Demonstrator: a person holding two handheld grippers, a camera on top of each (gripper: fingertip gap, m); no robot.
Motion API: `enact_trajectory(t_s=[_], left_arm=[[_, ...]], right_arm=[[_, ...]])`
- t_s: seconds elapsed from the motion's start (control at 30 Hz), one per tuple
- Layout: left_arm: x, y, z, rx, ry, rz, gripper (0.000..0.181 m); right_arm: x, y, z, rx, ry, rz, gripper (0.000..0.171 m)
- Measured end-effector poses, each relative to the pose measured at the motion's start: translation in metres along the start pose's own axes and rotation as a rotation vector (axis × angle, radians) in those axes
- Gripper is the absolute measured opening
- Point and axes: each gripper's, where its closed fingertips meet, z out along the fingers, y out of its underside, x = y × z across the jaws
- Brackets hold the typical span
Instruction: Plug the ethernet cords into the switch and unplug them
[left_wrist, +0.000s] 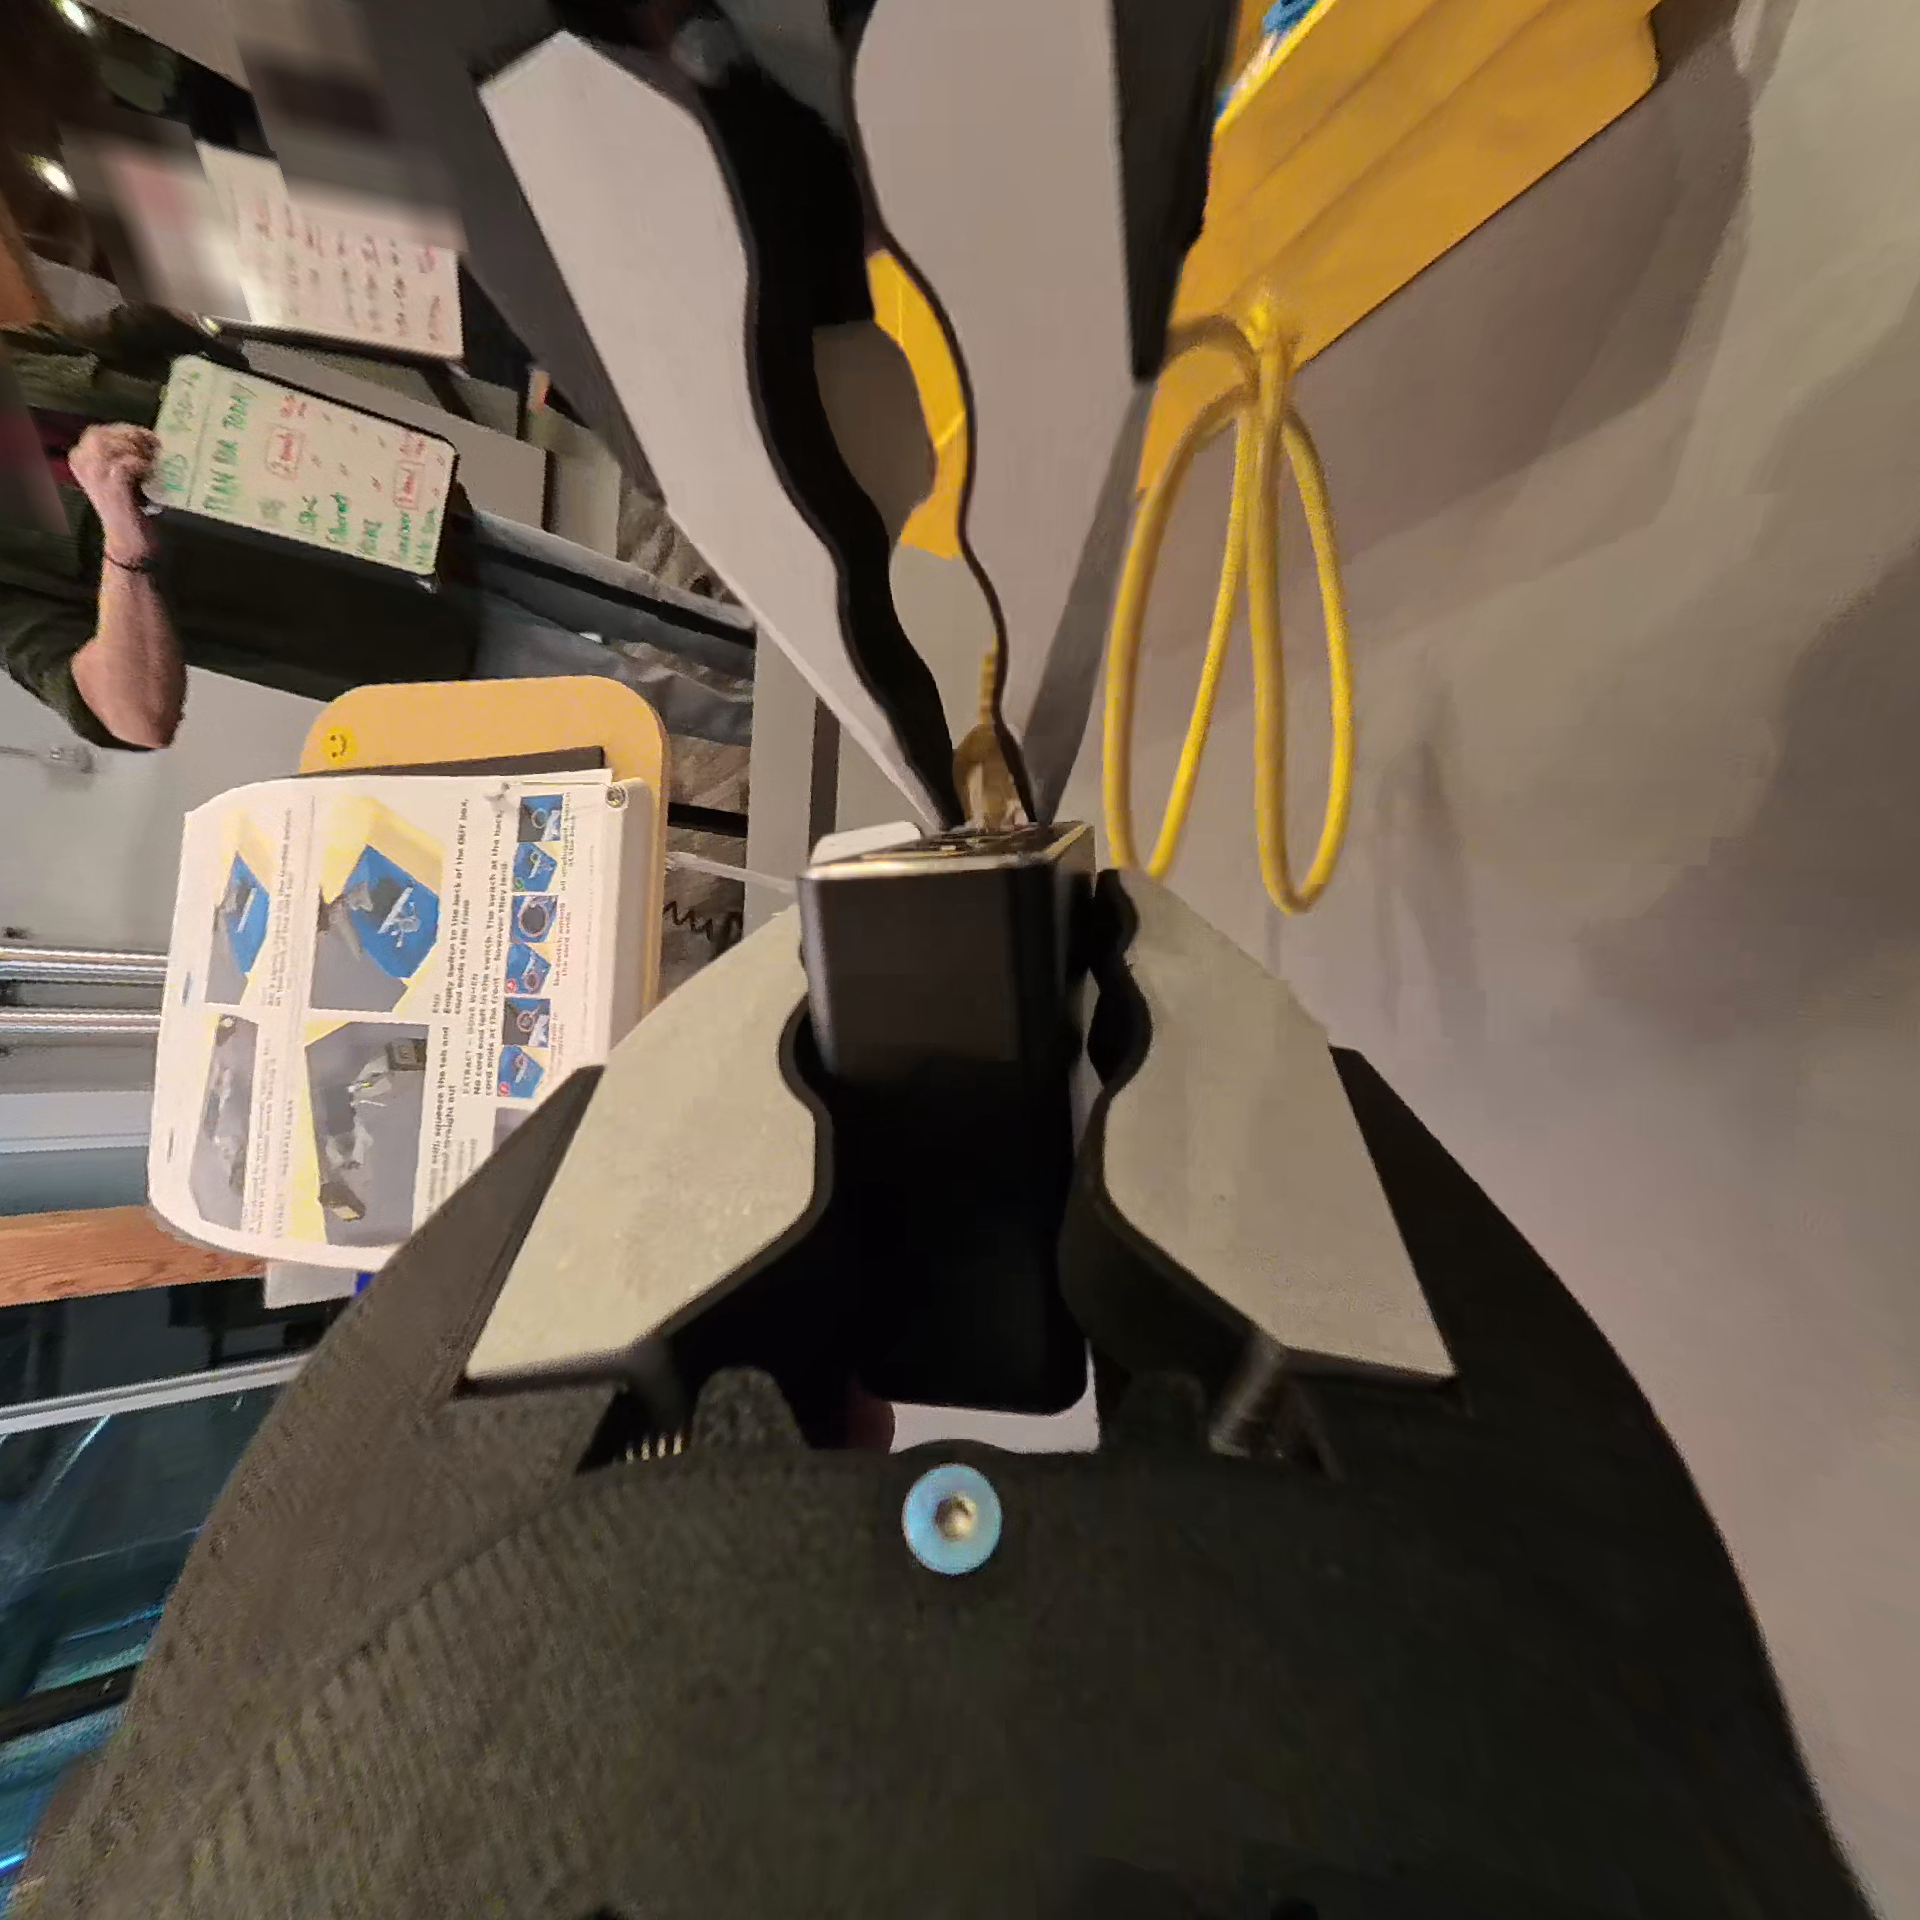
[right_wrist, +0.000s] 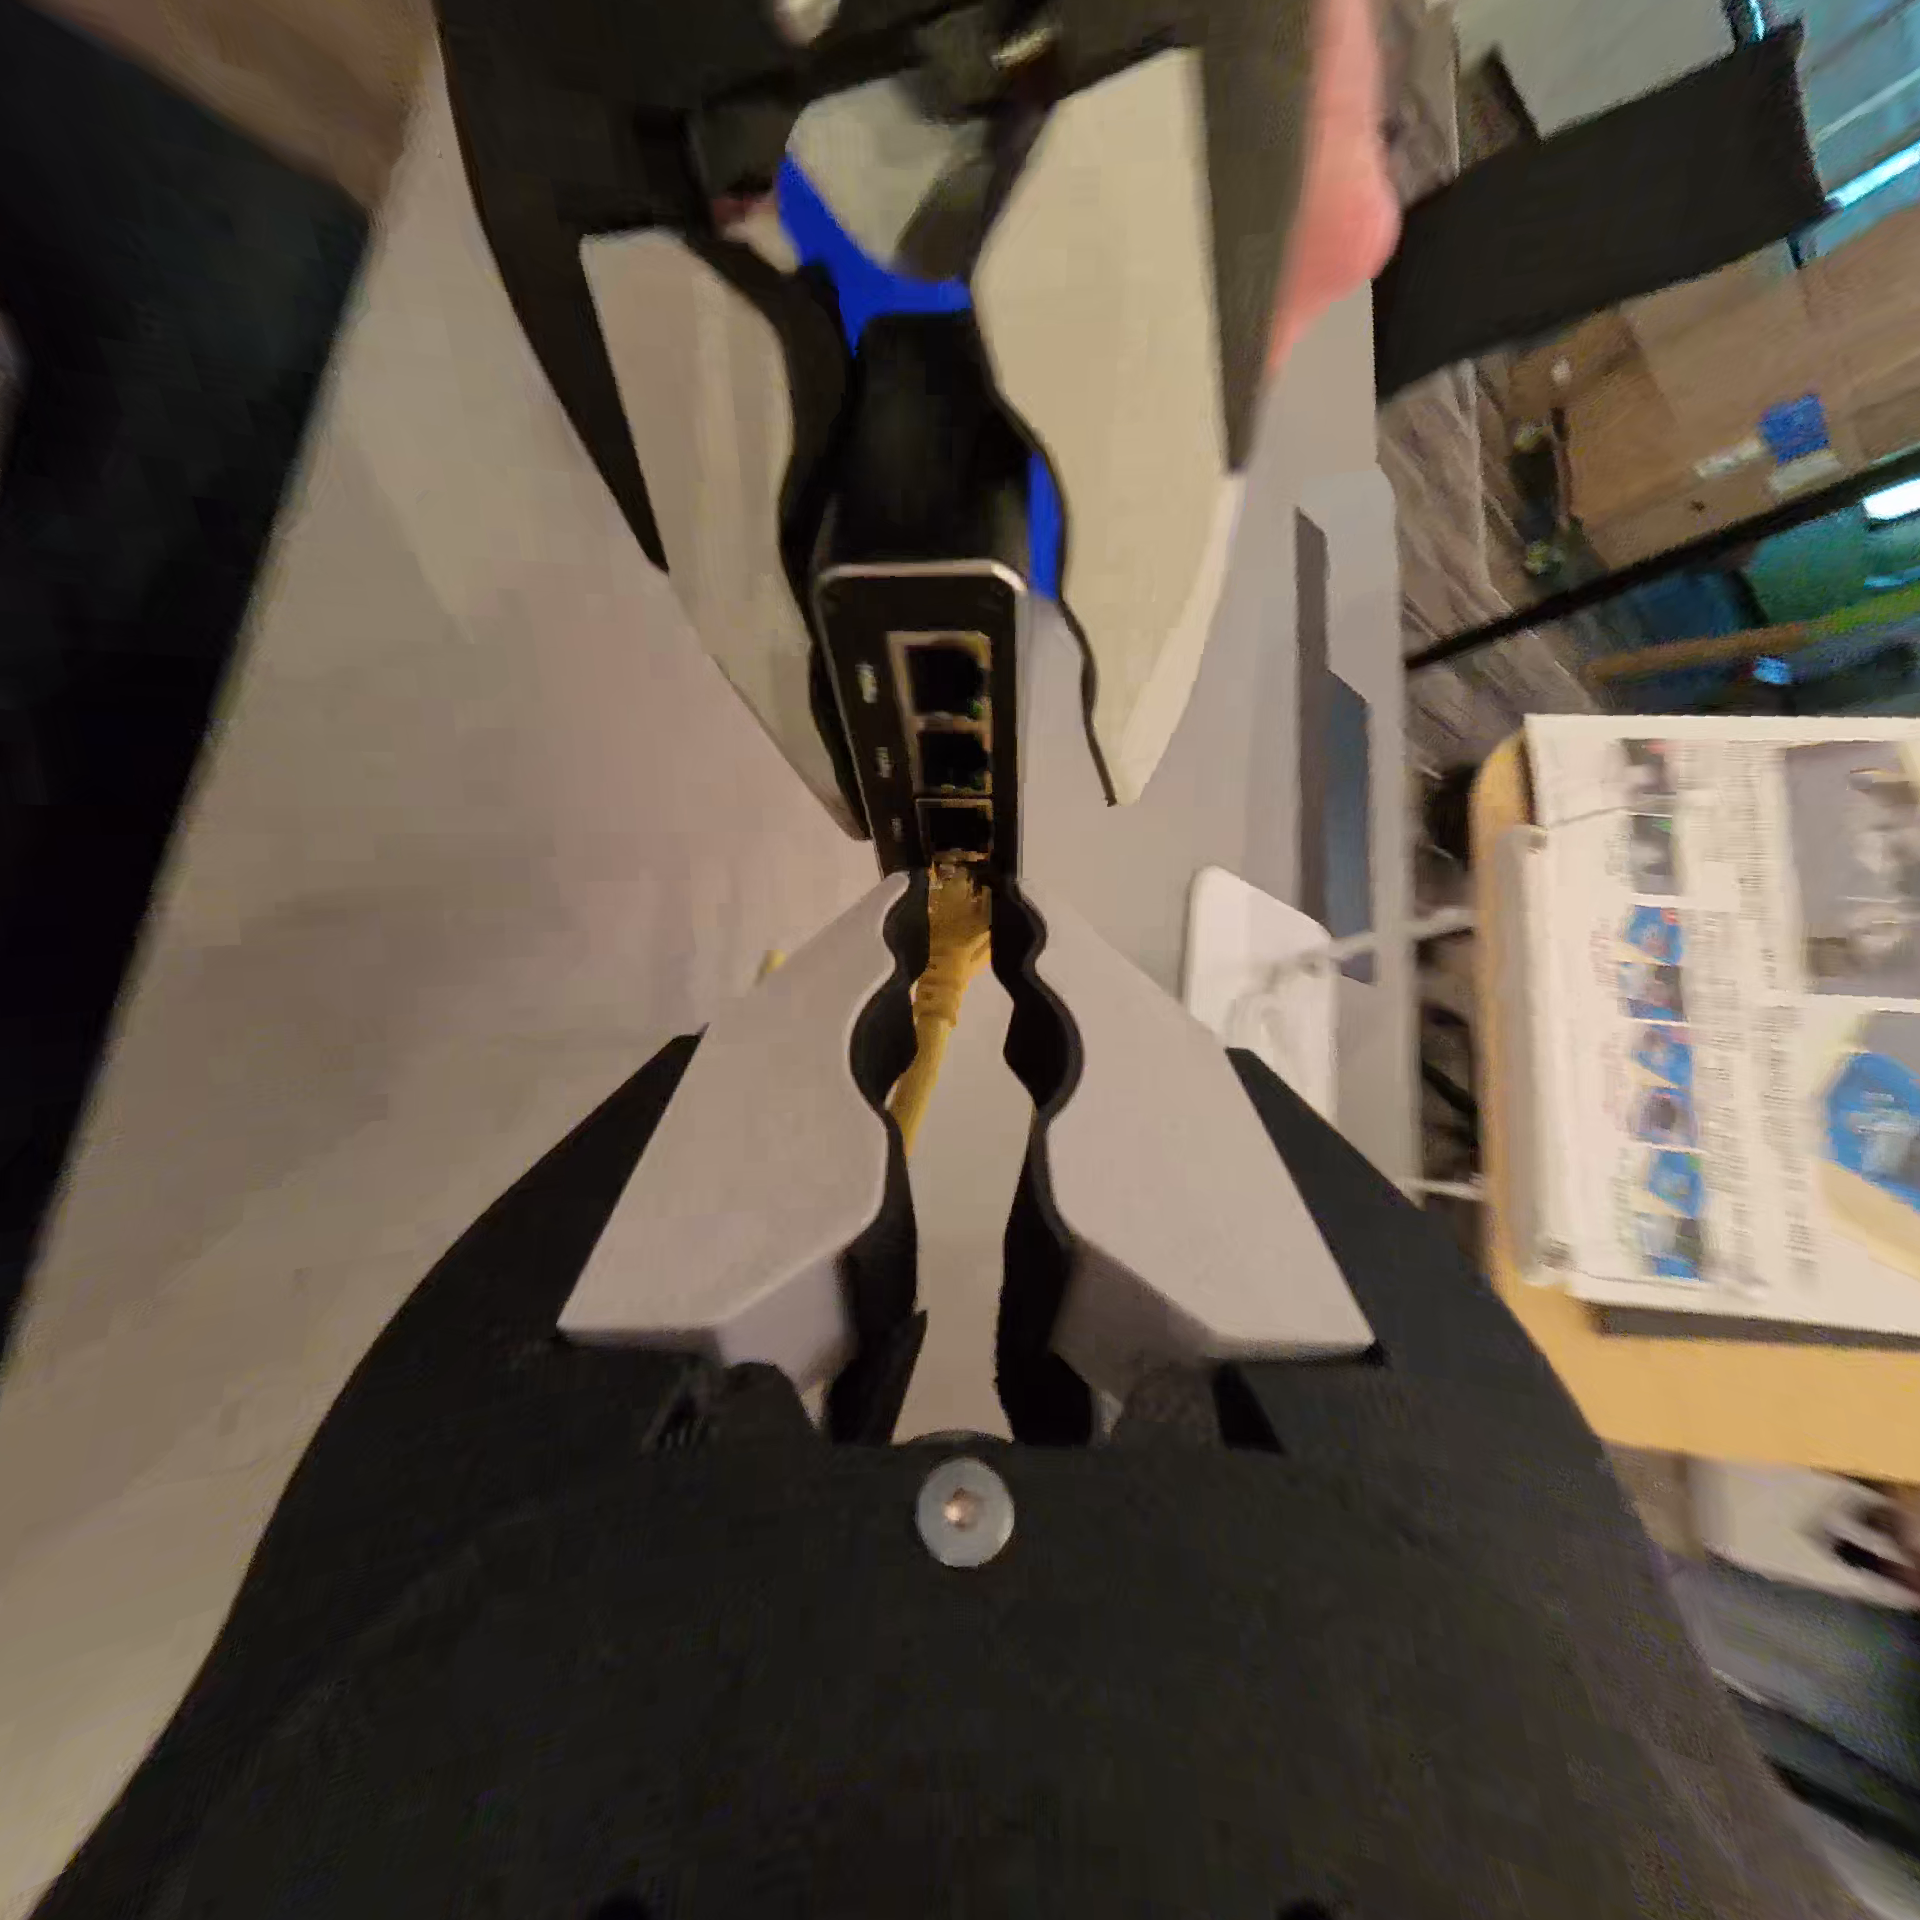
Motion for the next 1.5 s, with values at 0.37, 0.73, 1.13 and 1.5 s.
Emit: enact_trajectory(t_s=[0.37, 0.73, 1.13, 1.5], left_arm=[[-0.002, 0.015, 0.005, -0.062, -0.010, -0.054, 0.045], [0.006, 0.011, 0.007, 0.000, 0.019, -0.077, 0.044], [0.006, 0.009, 0.006, 0.027, 0.035, -0.078, 0.044], [0.010, -0.006, 0.009, -0.021, 0.027, -0.005, 0.069]], right_arm=[[0.008, 0.006, 0.011, -0.157, 0.177, -0.103, 0.008], [0.000, 0.006, -0.001, -0.041, 0.043, -0.011, 0.008], [0.000, 0.002, -0.002, 0.046, 0.019, 0.070, 0.008], [-0.002, -0.005, 0.005, -0.033, 0.067, -0.015, 0.009]])
